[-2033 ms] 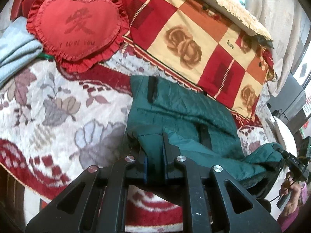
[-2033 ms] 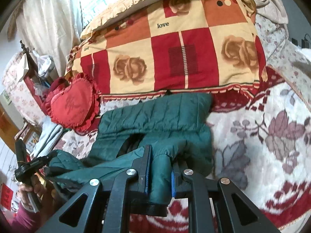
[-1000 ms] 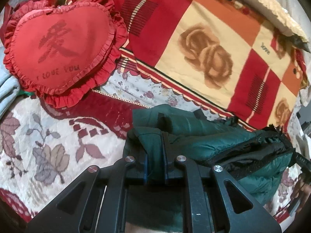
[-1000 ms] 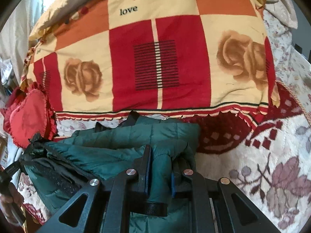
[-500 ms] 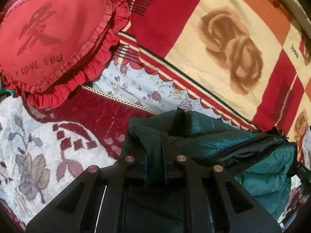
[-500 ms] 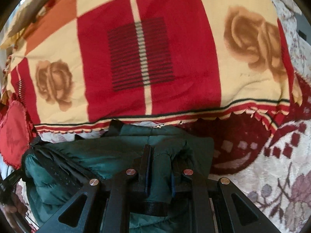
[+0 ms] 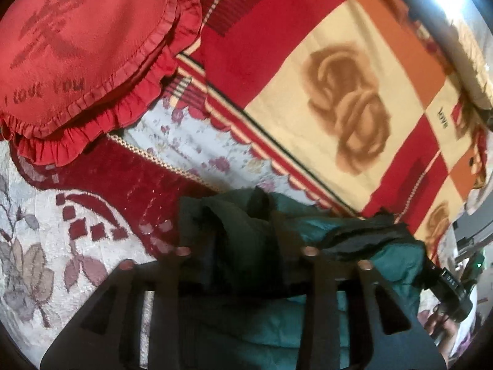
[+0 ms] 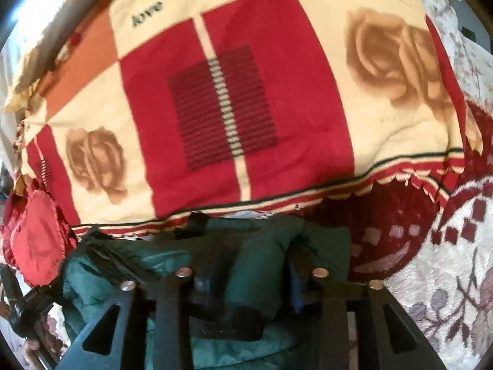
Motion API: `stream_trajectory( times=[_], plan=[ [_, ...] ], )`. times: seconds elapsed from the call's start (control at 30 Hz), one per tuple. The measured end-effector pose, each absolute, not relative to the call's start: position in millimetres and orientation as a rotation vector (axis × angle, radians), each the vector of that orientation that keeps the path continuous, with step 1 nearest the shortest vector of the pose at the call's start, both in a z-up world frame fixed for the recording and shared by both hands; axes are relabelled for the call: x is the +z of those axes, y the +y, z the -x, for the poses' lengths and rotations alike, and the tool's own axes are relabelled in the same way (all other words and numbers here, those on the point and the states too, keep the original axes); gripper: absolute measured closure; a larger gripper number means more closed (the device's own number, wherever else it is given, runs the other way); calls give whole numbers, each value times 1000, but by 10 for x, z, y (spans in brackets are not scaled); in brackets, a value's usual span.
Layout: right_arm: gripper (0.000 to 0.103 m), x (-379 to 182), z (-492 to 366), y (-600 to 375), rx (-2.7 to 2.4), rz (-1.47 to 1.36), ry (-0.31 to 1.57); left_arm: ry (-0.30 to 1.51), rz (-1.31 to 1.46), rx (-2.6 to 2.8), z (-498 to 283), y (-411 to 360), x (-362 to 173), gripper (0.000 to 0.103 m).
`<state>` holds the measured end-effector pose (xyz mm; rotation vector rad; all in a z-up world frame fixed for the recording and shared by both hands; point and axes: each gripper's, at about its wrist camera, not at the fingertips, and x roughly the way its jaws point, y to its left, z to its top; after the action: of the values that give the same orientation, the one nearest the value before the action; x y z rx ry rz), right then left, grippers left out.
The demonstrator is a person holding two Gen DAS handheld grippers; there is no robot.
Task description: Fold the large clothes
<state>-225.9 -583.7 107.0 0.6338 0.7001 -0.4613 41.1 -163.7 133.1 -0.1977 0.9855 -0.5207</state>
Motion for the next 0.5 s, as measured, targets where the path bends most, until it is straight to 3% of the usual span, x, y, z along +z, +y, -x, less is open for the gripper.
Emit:
stream_trajectory(
  times=[0.03,0.1,0.33,0.5],
  plan=[
    [29,1134,2275,-5793,-472,-616,680,959,194,-511,-377,-1623,1385,44],
    [26,1280,2309,-5713,-497,-568,644,883,190,-493,-291,-1576,1513,31],
    [26,1430,2223,-5116,-319,-447,677,845,162,-515,-46,-1559,1635,31],
    [38,1113,1727,-4456,-175,-263,812,892,-5,-476,191,-1865,1298,31]
  ],
)
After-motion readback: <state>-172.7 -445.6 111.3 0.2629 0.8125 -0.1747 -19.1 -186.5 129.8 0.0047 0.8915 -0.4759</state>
